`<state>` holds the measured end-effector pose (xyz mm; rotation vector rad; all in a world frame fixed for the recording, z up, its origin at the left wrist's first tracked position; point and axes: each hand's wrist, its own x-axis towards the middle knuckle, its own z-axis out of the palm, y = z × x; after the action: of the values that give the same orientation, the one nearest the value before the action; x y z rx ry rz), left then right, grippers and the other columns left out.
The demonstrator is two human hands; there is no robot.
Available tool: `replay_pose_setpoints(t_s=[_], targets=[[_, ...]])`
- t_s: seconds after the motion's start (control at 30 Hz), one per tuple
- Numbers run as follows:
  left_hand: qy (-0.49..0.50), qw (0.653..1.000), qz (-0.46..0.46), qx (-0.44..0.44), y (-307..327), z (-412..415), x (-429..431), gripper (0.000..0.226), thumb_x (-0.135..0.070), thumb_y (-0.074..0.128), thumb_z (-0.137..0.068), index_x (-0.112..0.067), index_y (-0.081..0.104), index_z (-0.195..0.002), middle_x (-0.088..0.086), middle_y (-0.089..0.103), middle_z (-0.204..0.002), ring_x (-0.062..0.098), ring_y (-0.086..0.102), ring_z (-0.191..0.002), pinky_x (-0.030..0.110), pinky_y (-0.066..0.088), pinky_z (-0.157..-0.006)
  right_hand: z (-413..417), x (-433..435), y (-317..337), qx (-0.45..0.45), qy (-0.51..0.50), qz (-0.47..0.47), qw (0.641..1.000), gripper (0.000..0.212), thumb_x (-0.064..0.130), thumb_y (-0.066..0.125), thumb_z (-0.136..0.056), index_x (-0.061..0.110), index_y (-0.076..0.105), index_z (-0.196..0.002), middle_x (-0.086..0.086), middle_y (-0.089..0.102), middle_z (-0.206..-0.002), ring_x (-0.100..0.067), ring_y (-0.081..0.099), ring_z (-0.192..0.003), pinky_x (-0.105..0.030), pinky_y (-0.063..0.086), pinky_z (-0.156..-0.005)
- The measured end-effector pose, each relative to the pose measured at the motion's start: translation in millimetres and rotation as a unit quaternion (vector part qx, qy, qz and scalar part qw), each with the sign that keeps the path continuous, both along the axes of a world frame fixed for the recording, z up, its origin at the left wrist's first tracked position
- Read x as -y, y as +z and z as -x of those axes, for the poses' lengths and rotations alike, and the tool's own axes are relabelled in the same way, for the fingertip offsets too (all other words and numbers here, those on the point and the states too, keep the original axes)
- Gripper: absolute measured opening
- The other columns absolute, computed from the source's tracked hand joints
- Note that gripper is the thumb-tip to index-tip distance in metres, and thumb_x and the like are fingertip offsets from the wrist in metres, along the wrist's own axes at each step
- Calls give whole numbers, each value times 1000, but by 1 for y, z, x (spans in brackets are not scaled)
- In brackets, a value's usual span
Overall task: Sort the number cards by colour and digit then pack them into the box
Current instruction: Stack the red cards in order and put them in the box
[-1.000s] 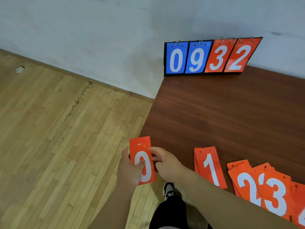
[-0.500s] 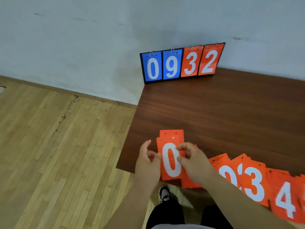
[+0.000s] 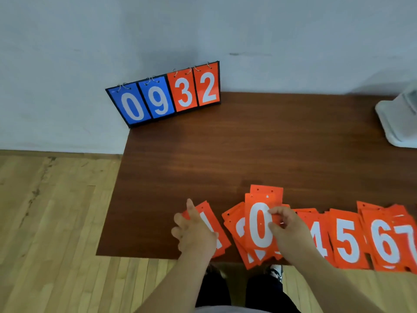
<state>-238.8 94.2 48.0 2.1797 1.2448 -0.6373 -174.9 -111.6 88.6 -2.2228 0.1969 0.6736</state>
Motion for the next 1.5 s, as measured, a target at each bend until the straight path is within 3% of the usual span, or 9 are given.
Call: replay_pose_setpoints(t_s=[0.23,0.47,0.6,0.7,0.9,1.03,1.13,1.33,1.5], targets=[[136,983,44,118,19,20,2,117,-10,80,-83,-48,-3,-155,13,47,-139,30,62,-101,42,56,-88,-24,23,5,-29,73,-28,997,26,16,60,-96,39,57,-107,12,61,-116,-5,59,-92,-16,49,-64],[253,927,78,266,71,22,33,68,-3,53,-94,-42,37,-148,-3,59,-130,16,61,-100,28,49,-74,-54,40,38,-150,43,-150,976,36,-1,52,-89,30,69,-95,-19,67,-105,-38,66,-90,-59,54,-85],[214,901,189,327,114,1,88,57,-6,50,-97,-49,43,-134,-16,58,-122,5,61,-102,27,53,-80,-59,48,64,-176,69,-235,953,33,-4,48,-94,21,68,-103,-11,69,-103,-27,68,-92,-46,59,-83],[178,887,217,367,130,-19,123,63,-8,48,-99,-57,38,-138,-23,54,-126,5,61,-109,32,56,-91,-61,63,74,-80,132,-190,969,35,1,47,-93,30,64,-100,1,64,-81,-11,56,-65,-25,49,-57],[78,867,265,415,149,-57,173,48,-21,39,-107,-51,31,-143,-17,50,-137,-4,57,-114,19,51,-92,-68,109,90,-16,144,-218,965,27,9,55,-92,34,64,-97,1,53,-65,-11,43,-54,-24,37,-50],[87,857,304,408,150,-75,188,43,-46,42,-101,-58,29,-141,-19,54,-129,6,62,-113,27,56,-92,-72,137,97,-42,109,-247,962,21,16,62,-93,36,66,-98,2,61,-69,-21,51,-55,-33,46,-55],[124,911,162,358,128,-79,175,53,-41,47,-101,-45,28,-150,-5,62,-108,13,62,-96,40,53,-90,-81,160,91,2,52,-214,975,19,15,61,-93,33,66,-97,2,69,-77,-16,61,-57,-35,53,-58],[218,975,-12,36,38,-30,145,101,-59,72,-80,-20,19,-156,19,37,-147,42,47,-129,51,45,-106,-85,191,63,2,14,-145,989,18,17,63,-94,35,64,-95,9,69,-97,-15,67,-76,-27,55,-56],[205,976,-61,-25,12,-20,153,110,-49,81,-74,-18,13,-155,23,33,-142,42,45,-125,48,40,-105,-75,195,44,-29,49,-117,992,18,17,65,-94,36,62,-96,15,65,-99,-11,67,-85,-33,61,-71]])
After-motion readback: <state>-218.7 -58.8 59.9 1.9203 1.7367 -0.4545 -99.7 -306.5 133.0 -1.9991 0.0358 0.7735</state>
